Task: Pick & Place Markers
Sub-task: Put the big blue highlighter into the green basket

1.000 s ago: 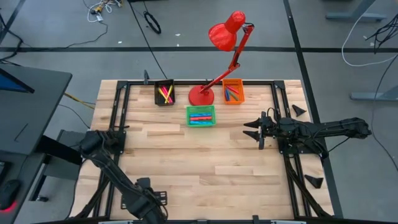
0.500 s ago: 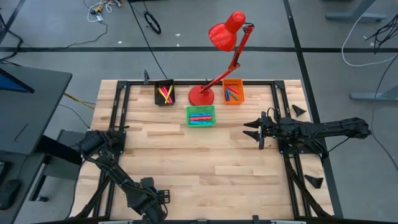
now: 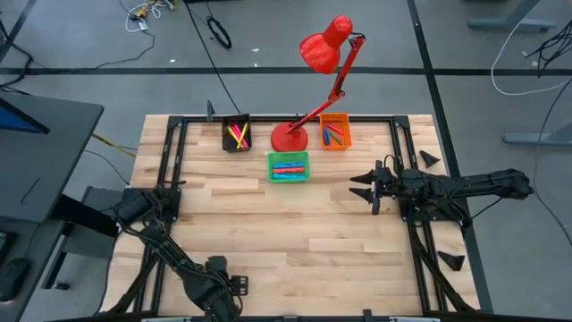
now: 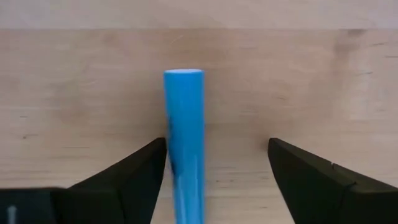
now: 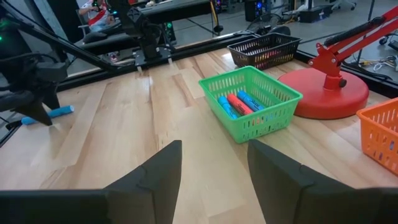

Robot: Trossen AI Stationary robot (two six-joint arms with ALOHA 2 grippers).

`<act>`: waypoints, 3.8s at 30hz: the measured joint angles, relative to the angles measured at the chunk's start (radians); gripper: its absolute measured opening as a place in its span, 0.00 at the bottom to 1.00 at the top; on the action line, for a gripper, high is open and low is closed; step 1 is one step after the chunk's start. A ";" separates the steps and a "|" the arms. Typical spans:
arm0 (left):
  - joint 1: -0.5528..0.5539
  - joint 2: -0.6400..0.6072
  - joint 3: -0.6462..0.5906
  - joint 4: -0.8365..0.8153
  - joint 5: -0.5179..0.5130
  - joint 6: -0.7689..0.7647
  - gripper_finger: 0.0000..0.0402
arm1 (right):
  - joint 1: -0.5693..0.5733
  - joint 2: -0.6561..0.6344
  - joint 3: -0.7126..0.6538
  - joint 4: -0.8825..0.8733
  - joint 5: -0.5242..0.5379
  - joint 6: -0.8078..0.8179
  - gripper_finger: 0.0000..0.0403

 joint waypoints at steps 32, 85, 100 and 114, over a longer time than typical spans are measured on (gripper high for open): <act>0.084 -0.089 0.154 -0.183 -0.006 0.396 0.17 | 0.000 0.000 0.000 0.001 0.000 0.000 0.46; 0.807 -0.299 0.162 -0.317 0.371 2.360 0.17 | 0.000 0.000 0.000 0.001 0.000 0.000 0.46; 1.018 -0.087 0.523 -0.512 0.282 2.529 0.17 | 0.000 0.000 0.000 0.001 0.000 0.000 0.46; 1.129 0.198 0.921 -0.622 0.263 2.672 0.17 | 0.000 0.000 0.000 0.002 0.000 0.000 0.46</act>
